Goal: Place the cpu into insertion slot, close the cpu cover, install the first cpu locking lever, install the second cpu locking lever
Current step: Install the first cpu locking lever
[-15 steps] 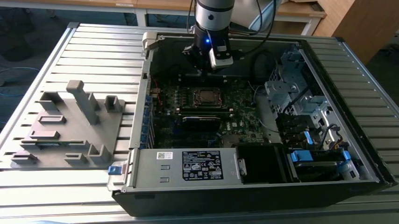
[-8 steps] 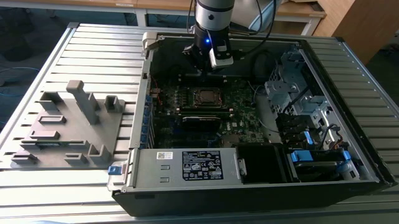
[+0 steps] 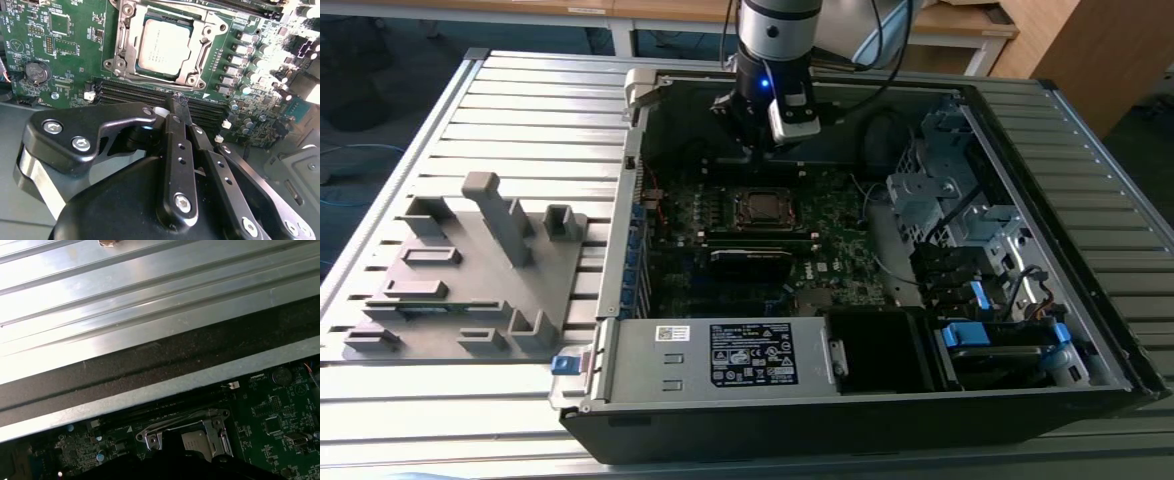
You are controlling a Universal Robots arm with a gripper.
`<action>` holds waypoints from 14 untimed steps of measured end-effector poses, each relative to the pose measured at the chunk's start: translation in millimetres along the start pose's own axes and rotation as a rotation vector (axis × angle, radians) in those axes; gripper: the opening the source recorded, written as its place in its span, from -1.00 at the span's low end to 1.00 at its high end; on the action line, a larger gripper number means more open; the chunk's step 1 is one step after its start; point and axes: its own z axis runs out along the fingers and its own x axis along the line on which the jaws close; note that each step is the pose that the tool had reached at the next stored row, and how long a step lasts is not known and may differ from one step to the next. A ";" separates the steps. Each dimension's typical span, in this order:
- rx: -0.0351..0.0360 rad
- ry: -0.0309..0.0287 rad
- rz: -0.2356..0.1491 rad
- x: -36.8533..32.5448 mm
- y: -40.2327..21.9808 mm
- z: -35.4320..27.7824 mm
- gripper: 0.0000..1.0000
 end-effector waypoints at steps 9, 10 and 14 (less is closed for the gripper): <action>-0.0016 -0.0051 -0.009 0.0 0.0 0.0 -0.79; -0.0020 -0.0054 -0.017 0.0 0.0 0.2 -0.79; -0.0013 -0.0036 -0.058 0.0 -0.1 0.8 -0.79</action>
